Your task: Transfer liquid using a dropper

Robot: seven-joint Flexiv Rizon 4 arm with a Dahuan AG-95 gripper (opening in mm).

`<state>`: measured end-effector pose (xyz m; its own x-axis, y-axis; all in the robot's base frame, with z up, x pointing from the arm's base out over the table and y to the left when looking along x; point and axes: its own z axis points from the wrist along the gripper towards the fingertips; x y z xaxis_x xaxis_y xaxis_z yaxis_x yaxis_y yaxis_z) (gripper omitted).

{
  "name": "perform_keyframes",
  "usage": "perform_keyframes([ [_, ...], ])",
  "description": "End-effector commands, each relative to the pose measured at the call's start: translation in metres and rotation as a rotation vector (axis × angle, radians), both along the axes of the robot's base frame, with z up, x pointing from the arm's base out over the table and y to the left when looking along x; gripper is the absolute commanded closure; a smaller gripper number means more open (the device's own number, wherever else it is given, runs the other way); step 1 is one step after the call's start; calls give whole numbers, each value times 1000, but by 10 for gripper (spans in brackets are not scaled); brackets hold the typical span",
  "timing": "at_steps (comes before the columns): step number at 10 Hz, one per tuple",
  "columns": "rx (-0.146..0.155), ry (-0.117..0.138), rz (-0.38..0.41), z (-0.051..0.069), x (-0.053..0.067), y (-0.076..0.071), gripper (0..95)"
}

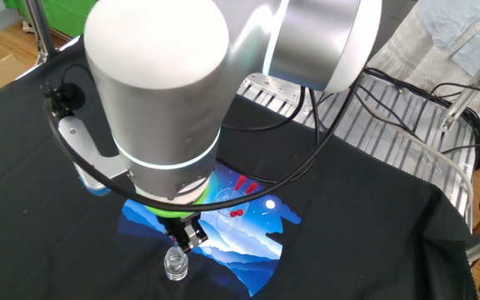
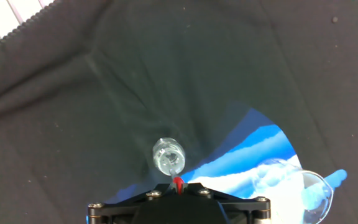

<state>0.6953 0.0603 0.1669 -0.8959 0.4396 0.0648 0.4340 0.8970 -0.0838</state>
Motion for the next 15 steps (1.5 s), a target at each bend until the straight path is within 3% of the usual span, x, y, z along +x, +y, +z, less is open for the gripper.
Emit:
perform_keyframes([
  [1,2,0,0,-2,0,0,950],
  [9,18,-17,-4,-22,7,0,950],
  [15,24,-23,-5,-29,9,-1,950],
])
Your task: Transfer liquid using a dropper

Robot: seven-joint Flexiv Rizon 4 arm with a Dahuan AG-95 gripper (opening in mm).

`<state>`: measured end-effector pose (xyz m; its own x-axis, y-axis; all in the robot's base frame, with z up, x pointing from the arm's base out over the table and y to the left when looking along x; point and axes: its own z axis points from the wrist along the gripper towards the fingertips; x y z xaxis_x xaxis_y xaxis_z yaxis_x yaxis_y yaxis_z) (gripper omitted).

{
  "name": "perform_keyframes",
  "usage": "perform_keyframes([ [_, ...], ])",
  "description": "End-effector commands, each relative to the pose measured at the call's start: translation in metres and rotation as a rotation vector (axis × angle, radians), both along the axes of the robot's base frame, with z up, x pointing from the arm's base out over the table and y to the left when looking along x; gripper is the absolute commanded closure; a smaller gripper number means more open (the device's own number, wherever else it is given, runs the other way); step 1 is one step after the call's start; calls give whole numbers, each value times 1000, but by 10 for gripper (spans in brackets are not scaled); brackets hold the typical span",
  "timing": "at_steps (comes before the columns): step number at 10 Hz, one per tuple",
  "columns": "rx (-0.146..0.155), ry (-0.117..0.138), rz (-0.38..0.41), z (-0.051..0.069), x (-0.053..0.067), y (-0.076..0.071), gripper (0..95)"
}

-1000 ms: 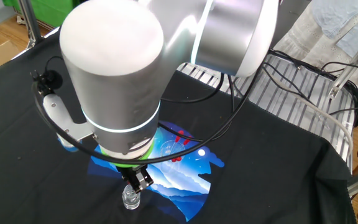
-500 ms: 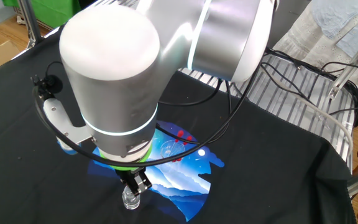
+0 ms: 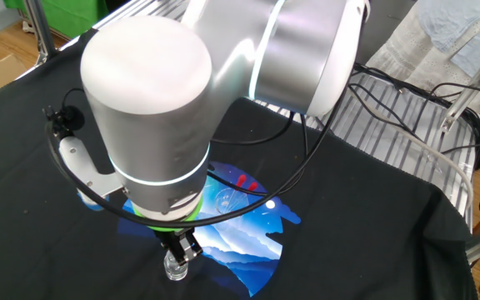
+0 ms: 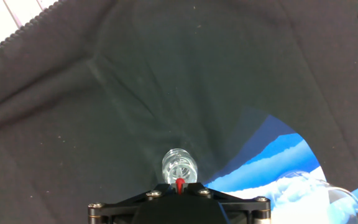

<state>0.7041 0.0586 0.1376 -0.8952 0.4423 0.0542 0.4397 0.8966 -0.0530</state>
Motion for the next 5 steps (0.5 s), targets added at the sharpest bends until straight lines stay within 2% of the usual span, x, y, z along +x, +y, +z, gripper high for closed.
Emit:
perform_keyframes([
  [1,0,-1,-1,-1,1,1,950],
  [5,0,0,0,-4,2,1,950],
])
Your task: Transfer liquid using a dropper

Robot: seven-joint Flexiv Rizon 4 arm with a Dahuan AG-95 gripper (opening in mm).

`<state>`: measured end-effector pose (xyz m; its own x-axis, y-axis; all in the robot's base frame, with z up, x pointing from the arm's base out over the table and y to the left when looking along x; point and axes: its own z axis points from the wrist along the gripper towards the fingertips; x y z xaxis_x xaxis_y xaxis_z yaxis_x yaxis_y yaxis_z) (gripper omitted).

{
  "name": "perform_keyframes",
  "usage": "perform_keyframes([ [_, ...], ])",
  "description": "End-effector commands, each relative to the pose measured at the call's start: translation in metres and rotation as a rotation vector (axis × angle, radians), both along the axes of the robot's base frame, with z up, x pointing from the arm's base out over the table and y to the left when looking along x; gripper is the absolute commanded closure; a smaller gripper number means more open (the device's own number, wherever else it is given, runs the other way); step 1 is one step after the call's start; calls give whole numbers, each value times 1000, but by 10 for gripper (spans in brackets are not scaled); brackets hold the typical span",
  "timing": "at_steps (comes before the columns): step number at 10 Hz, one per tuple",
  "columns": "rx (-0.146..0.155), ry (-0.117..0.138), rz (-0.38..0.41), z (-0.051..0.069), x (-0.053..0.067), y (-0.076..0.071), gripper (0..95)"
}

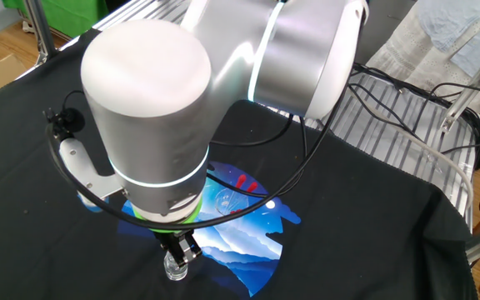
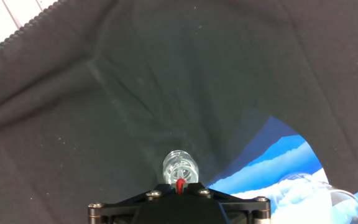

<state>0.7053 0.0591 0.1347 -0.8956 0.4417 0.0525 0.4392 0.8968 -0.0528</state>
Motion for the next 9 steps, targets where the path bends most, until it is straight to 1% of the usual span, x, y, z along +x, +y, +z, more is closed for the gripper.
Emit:
perform_keyframes([
  [1,1,10,1,-1,1,0,950],
  [4,0,38,-6,-4,4,1,950],
  [7,5,49,-9,-3,7,1,950],
  [9,7,55,-10,-2,10,0,950],
])
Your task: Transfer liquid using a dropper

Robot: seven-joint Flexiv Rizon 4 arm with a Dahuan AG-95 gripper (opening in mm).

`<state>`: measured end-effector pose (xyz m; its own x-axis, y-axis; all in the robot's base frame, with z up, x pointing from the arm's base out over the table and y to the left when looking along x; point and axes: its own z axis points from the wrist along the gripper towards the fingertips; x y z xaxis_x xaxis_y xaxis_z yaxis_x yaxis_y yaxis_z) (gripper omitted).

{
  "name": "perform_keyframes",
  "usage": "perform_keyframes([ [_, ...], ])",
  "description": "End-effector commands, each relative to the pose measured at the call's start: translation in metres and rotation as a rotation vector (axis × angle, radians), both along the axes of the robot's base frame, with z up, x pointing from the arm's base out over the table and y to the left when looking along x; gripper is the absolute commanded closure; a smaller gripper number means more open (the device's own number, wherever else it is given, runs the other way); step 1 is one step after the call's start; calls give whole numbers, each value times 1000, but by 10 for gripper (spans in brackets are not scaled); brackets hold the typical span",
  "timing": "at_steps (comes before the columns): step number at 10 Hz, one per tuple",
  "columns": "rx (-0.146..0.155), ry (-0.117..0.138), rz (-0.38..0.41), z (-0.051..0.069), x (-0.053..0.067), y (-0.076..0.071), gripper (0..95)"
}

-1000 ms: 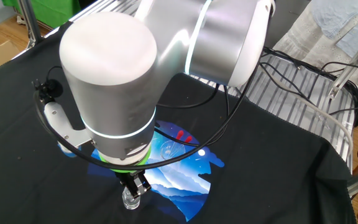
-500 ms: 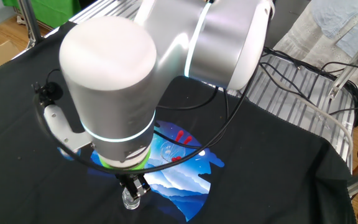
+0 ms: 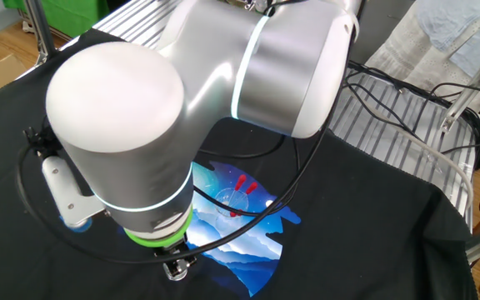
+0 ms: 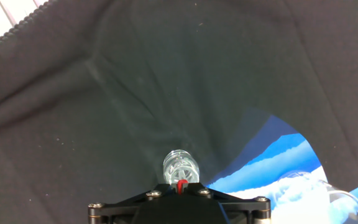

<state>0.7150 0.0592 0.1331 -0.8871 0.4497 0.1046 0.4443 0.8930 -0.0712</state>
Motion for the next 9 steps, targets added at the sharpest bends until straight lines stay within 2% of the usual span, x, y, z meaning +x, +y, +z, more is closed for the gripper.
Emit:
perform_keyframes([
  [1,2,2,-3,0,1,0,950],
  [5,17,10,-22,1,4,-1,950],
  [8,17,12,-32,2,7,-1,950],
  [9,17,12,-36,2,7,-1,760],
])
